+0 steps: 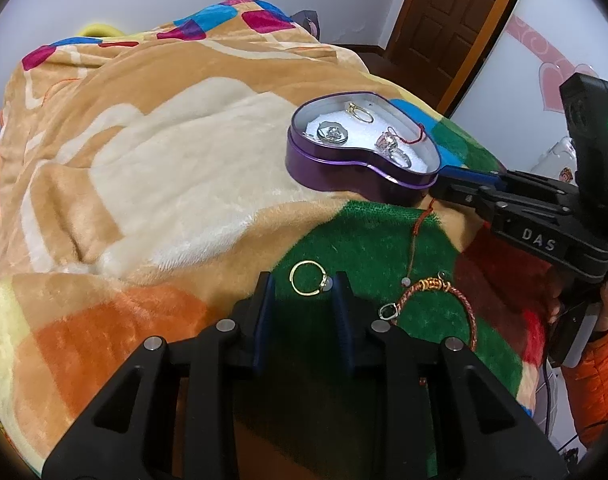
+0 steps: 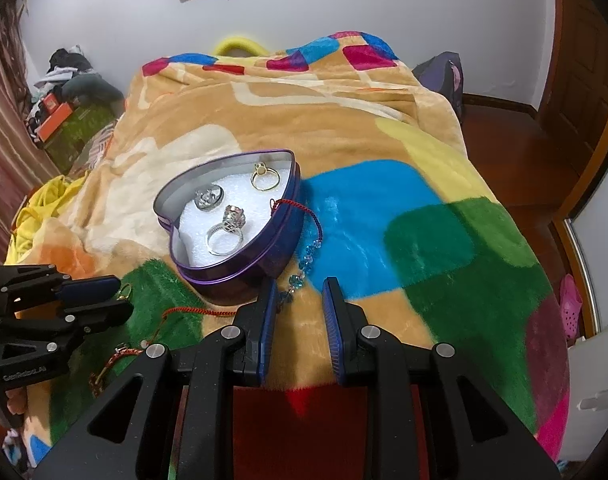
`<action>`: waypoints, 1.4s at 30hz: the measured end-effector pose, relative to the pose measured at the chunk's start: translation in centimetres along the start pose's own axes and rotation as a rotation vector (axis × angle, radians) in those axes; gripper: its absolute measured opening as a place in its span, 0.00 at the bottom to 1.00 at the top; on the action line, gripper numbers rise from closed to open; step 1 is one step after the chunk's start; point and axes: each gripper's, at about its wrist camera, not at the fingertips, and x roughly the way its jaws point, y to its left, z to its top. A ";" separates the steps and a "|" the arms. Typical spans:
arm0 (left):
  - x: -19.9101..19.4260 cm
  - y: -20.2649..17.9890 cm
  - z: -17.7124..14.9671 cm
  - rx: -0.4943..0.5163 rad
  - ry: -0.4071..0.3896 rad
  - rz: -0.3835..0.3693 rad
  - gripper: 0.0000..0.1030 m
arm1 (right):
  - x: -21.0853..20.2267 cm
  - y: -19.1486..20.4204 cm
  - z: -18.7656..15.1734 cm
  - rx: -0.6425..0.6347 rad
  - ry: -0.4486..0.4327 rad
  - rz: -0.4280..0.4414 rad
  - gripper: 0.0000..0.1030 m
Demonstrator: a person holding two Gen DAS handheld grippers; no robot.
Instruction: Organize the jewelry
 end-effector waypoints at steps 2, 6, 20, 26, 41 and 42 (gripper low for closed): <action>0.1 0.0 0.0 0.002 0.003 -0.007 0.28 | 0.3 0.3 0.0 -0.018 0.002 -0.011 0.21; 0.2 0.2 0.1 -0.002 -0.002 -0.019 0.26 | 0.6 0.7 0.0 -0.049 -0.004 -0.033 0.20; -0.8 -0.4 0.0 0.024 -0.044 0.037 0.20 | -0.9 1.6 0.4 -0.087 -0.070 -0.073 0.07; -2.6 -0.4 1.0 0.019 -0.091 0.023 0.20 | -3.2 1.9 1.5 -0.088 -0.137 -0.074 0.07; -5.8 -1.0 6.0 0.007 -0.219 -0.006 0.20 | -7.1 3.7 5.4 -0.095 -0.307 -0.045 0.07; -5.9 -1.0 6.2 0.006 -0.223 -0.008 0.20 | -7.2 3.8 5.6 -0.096 -0.317 -0.043 0.07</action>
